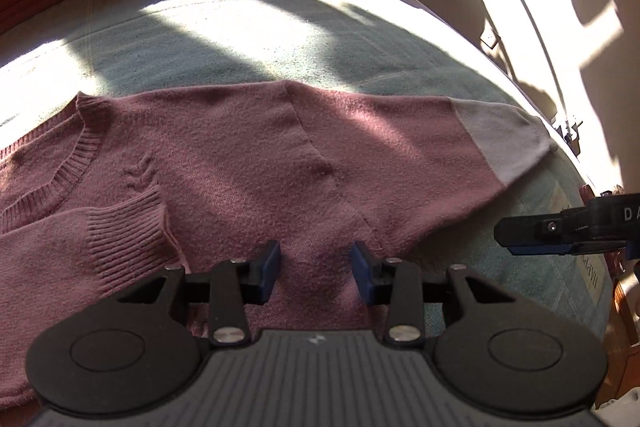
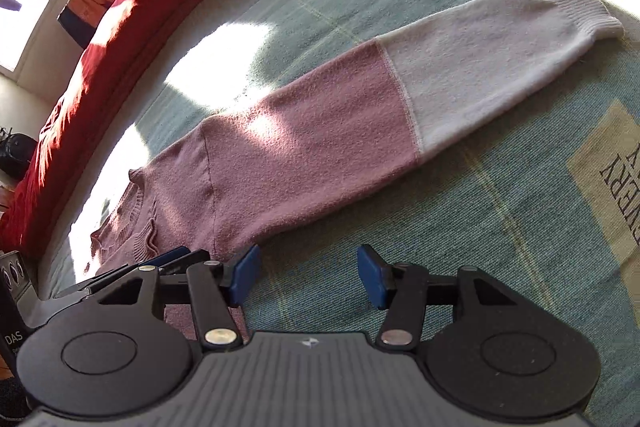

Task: Fold clothes
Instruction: 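Move the open right gripper along the other sleeve to its white cuff, then close the right gripper on the white sleeve cuff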

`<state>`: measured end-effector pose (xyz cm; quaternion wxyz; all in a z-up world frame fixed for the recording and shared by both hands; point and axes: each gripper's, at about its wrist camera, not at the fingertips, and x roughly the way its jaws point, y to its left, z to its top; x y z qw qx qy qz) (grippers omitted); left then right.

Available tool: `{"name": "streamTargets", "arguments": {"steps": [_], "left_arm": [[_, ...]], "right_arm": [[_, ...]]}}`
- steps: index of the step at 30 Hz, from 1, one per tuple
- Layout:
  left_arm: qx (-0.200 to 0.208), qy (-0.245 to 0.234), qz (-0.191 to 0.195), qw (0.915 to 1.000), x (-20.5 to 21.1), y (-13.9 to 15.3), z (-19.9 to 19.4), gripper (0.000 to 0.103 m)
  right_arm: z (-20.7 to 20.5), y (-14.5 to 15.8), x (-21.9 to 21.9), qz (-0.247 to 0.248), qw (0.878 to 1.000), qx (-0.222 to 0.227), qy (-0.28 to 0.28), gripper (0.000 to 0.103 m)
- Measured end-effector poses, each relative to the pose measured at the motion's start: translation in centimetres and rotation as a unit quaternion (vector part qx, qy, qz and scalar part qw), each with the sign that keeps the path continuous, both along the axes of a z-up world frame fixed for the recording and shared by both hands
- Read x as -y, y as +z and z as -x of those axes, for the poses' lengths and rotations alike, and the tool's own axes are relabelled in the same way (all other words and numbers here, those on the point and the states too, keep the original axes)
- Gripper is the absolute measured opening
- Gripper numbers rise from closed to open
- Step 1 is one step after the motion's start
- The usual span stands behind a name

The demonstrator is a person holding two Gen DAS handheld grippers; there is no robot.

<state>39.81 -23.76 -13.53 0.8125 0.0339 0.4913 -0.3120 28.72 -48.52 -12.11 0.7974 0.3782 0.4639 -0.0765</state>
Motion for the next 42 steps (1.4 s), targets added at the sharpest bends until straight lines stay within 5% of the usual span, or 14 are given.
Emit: {"name": "streamTargets", "arguments": {"steps": [7, 16, 20, 42], "left_arm": [[0.017, -0.018, 0.014, 0.9996, 0.5, 2.5, 0.2, 0.043], [0.03, -0.068, 0.019, 0.9971, 2.4, 3.1, 1.7, 0.046], [0.018, -0.078, 0.018, 0.9967, 2.7, 2.9, 1.7, 0.047], [-0.013, -0.065, 0.046, 0.9968, 4.5, 2.4, -0.5, 0.047]], "right_arm": [[2.0, -0.6, 6.4, -0.018, 0.995, 0.013, -0.097, 0.058], [3.9, -3.1, 15.1, -0.059, 0.973, 0.043, -0.22, 0.031], [4.3, -6.0, 17.6, -0.091, 0.958, 0.032, -0.269, 0.029], [2.8, -9.0, 21.3, -0.13, 0.936, 0.106, -0.308, 0.026]]}}
